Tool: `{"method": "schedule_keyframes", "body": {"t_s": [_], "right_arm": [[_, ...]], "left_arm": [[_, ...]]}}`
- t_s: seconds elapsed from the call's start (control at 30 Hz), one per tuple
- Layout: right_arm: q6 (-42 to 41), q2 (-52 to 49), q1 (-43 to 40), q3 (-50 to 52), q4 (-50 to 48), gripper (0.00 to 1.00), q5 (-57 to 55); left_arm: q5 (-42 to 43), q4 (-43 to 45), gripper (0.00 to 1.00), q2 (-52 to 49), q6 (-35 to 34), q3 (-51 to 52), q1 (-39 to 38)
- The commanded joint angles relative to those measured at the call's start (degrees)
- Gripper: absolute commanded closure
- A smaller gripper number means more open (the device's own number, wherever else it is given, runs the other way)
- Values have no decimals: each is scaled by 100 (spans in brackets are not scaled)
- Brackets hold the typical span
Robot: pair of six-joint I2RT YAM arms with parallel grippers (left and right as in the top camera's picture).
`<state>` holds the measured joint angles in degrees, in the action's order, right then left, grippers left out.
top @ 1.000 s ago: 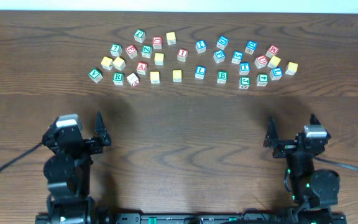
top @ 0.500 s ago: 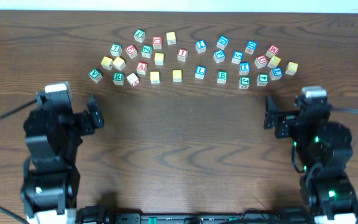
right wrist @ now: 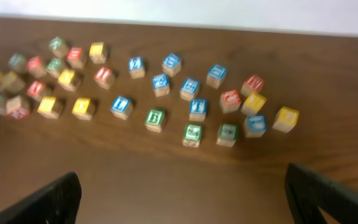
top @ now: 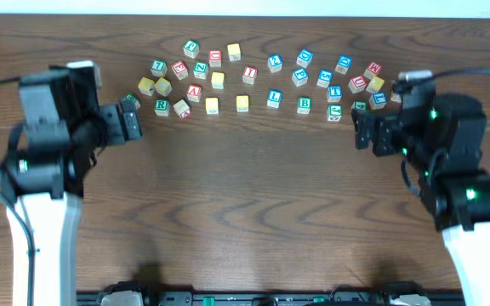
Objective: Spell out ROBOT
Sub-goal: 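Raise both arms and move grippers over the block pile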
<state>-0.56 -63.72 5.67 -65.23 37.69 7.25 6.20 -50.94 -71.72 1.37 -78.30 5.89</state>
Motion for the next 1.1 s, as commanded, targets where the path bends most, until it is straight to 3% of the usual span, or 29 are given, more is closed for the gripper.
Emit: {"method": "schedule_keyframes", "body": {"t_s": [0.0,0.33,0.67,1.07], "right_arm": [[66,-496,-46,-660,306,1,400],[109,-2170,-44,-2586,1488,1,732],[105,-3296,-44,-2979,1139,1,730],[105,-3486,-35,-2953,1274,1,728]], "left_arm": [[114,-590,1,-754,35,-960,15],[463,-2135,1,-2483,37,-3152,15],[538,-1703,1,-3071,37,-3165,13],[446,-1405,3,-3753,472,-3165,-378]]}}
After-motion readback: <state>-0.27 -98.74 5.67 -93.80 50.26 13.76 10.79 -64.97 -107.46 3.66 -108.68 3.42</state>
